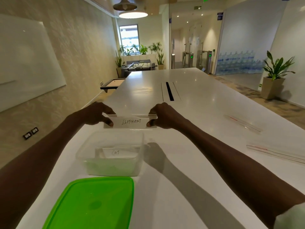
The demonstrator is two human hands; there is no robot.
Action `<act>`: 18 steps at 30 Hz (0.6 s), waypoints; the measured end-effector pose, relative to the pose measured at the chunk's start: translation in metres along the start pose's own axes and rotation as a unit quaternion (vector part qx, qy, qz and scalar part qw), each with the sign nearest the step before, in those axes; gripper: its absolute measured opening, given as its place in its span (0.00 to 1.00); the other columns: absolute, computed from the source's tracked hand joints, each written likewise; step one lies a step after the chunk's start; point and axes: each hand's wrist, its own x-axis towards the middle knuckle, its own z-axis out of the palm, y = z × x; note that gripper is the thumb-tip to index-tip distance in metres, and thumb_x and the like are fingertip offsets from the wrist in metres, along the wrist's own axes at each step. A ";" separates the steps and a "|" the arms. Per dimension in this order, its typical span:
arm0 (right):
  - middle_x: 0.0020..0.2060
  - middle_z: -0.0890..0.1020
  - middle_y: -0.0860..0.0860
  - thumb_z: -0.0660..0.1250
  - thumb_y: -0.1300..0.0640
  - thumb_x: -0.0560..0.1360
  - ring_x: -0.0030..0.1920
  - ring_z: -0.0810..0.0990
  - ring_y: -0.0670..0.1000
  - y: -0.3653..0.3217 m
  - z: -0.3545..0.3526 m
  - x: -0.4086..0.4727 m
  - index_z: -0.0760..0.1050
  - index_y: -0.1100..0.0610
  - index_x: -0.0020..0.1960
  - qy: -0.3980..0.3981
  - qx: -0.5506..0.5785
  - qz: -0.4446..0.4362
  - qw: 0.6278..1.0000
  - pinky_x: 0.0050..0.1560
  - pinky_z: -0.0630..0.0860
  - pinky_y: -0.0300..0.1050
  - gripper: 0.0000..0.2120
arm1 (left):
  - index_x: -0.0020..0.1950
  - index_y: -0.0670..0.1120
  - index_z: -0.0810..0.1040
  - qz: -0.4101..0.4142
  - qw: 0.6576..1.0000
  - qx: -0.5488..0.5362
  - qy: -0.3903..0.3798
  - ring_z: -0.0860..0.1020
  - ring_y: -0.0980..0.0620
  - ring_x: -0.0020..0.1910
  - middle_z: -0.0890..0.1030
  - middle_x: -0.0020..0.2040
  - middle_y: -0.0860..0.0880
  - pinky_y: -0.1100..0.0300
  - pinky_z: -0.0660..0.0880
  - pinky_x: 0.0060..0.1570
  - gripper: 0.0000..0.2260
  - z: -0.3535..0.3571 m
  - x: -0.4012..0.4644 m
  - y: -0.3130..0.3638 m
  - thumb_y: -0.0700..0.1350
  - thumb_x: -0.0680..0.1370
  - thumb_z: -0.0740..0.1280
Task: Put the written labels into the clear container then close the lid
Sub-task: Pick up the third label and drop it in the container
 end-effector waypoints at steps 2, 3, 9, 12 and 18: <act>0.52 0.84 0.57 0.77 0.49 0.68 0.50 0.82 0.56 -0.014 0.013 0.001 0.81 0.59 0.58 -0.004 0.001 -0.009 1.000 0.50 0.80 0.51 0.22 | 0.53 0.51 0.84 -0.021 1.000 -0.003 -0.011 0.76 0.70 0.41 0.83 0.48 0.55 0.78 0.69 0.37 0.18 0.002 -0.011 -0.015 0.46 0.65 0.79; 0.51 0.84 0.57 0.77 0.48 0.68 0.49 0.81 0.56 -0.020 0.019 0.002 0.81 0.59 0.57 -0.007 0.000 -0.013 1.000 0.49 0.80 0.50 0.22 | 0.53 0.51 0.84 -0.032 0.999 -0.002 -0.018 0.77 0.66 0.43 0.84 0.50 0.54 0.76 0.70 0.41 0.18 0.003 -0.016 -0.022 0.46 0.65 0.79; 0.47 0.84 0.56 0.77 0.49 0.68 0.45 0.81 0.55 -0.046 0.053 0.007 0.82 0.59 0.53 -0.034 -0.005 -0.020 0.999 0.40 0.73 0.44 0.19 | 0.50 0.61 0.82 -0.095 0.994 0.012 -0.043 0.78 0.52 0.57 0.84 0.55 0.54 0.50 0.72 0.62 0.18 0.017 -0.042 -0.055 0.51 0.63 0.80; 0.45 0.84 0.57 0.77 0.50 0.67 0.45 0.81 0.56 -0.052 0.065 0.009 0.82 0.60 0.51 -0.049 -0.008 -0.021 0.999 0.42 0.77 0.47 0.18 | 0.52 0.54 0.84 -0.097 0.994 -0.020 -0.052 0.78 0.51 0.57 0.84 0.54 0.51 0.57 0.71 0.57 0.18 0.028 -0.047 -0.063 0.45 0.63 0.80; 0.45 0.84 0.56 0.78 0.48 0.66 0.46 0.82 0.57 -0.059 0.086 0.011 0.82 0.61 0.50 -0.108 -0.021 -0.016 0.994 0.46 0.81 0.51 0.19 | 0.54 0.52 0.84 -0.086 0.994 0.022 -0.067 0.77 0.52 0.54 0.83 0.55 0.50 0.59 0.71 0.54 0.19 0.042 -0.056 -0.069 0.46 0.64 0.80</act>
